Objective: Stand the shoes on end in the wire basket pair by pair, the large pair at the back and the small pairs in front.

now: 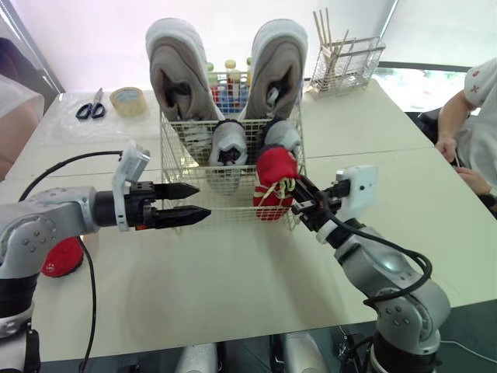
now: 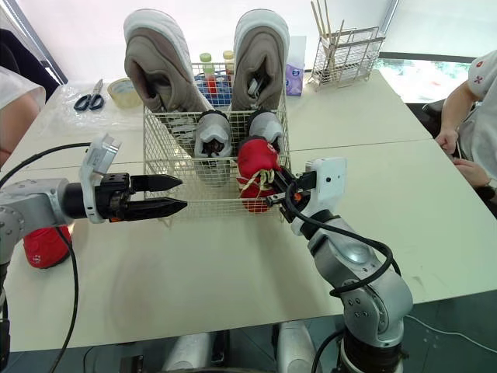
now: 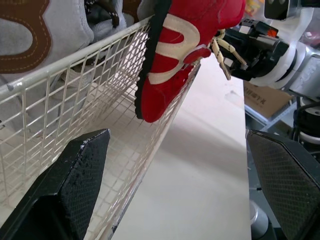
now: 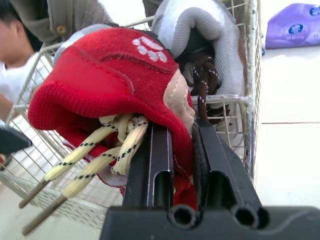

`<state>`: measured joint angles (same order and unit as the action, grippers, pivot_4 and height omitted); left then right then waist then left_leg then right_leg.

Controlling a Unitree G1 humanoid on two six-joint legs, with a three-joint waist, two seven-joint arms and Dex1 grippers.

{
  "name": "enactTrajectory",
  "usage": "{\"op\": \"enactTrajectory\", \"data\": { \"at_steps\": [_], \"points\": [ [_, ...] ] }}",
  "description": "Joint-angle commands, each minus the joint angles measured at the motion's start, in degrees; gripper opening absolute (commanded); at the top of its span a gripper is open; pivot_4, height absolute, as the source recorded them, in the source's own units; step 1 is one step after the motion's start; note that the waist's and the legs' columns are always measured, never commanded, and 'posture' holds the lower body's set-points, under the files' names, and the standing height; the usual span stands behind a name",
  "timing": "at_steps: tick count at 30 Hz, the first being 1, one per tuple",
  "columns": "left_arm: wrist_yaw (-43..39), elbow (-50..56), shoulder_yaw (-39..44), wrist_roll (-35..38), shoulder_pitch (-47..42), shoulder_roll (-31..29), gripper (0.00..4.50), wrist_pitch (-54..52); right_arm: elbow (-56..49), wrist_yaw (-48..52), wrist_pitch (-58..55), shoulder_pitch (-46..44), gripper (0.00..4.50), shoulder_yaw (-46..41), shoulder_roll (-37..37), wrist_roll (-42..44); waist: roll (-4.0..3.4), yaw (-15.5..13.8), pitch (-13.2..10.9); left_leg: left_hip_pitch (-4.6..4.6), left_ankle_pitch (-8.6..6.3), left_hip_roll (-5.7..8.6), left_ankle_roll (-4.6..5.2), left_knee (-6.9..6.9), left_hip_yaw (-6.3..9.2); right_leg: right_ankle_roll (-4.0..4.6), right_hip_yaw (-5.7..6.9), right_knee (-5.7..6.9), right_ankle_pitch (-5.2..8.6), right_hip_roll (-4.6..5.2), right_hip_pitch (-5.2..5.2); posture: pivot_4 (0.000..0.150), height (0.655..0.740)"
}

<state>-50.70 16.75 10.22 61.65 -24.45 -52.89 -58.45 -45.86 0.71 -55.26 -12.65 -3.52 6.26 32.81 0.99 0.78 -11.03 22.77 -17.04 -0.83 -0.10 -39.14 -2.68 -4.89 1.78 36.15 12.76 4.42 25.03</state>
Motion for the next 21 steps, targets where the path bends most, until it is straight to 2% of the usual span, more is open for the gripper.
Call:
{"op": "enactTrajectory", "data": {
  "at_steps": [1, 3, 6, 10, 15, 21],
  "points": [
    [-0.1, 1.0, 1.7, 0.0, -0.4, -0.2, 4.50, 0.0, 1.1, -0.5, -0.3, 1.1, 1.97, -0.4, 0.6, -0.1, 0.00, 0.0, 0.0, -0.07, 0.00, -0.01, 0.00, 0.01, 0.00, 0.00, 0.00, -0.01, 0.00, 0.00, -0.06, 0.150, 0.7400],
    [0.1, 1.1, 1.8, 0.1, -0.3, 0.0, 4.50, 0.0, 0.4, 0.2, 0.4, 1.6, 2.82, -0.7, 1.8, -0.5, 0.00, 0.0, 0.0, -0.24, -0.01, -0.03, 0.01, 0.02, -0.01, 0.01, 0.00, -0.03, 0.01, 0.00, -0.23, 0.150, 0.7400],
    [0.3, 1.2, 1.7, 0.2, -0.2, 0.2, 4.50, 0.0, -1.2, 1.7, 2.1, 2.4, 4.37, -0.4, 4.4, -1.2, 0.08, -0.4, 0.1, -0.34, -0.01, -0.06, 0.02, 0.02, 0.04, 0.16, 0.00, -0.05, 0.12, 0.03, -0.38, 0.150, 0.7400],
    [0.4, 0.6, 1.0, -0.2, -0.8, 0.9, 4.50, 0.3, -3.9, 2.4, 2.8, 5.8, 4.45, -1.3, 6.6, -0.5, 0.18, -0.9, 0.1, -0.34, -0.03, -0.02, 0.06, 0.00, 0.05, 0.20, 0.00, -0.11, 0.15, 0.10, -0.44, 0.150, 0.7400],
    [0.2, 0.0, -0.3, -1.5, -1.6, 2.6, 4.50, 0.6, -3.3, 1.4, 3.6, 4.9, 4.45, -3.1, 6.2, 0.5, 0.19, -1.2, 0.1, -0.36, -0.04, -0.02, 0.07, -0.01, 0.03, 0.19, -0.01, -0.11, 0.15, 0.10, -0.44, 0.150, 0.7400],
    [-0.7, -0.5, -0.3, -2.6, -2.0, 3.3, 4.50, 0.5, -3.7, 0.3, 1.9, 5.6, 4.45, -9.2, 5.6, 5.8, 0.18, -1.1, 0.1, -0.36, -0.04, -0.03, 0.07, 0.00, 0.02, 0.19, -0.01, -0.10, 0.15, 0.07, -0.42, 0.150, 0.7400]
  ]
}}
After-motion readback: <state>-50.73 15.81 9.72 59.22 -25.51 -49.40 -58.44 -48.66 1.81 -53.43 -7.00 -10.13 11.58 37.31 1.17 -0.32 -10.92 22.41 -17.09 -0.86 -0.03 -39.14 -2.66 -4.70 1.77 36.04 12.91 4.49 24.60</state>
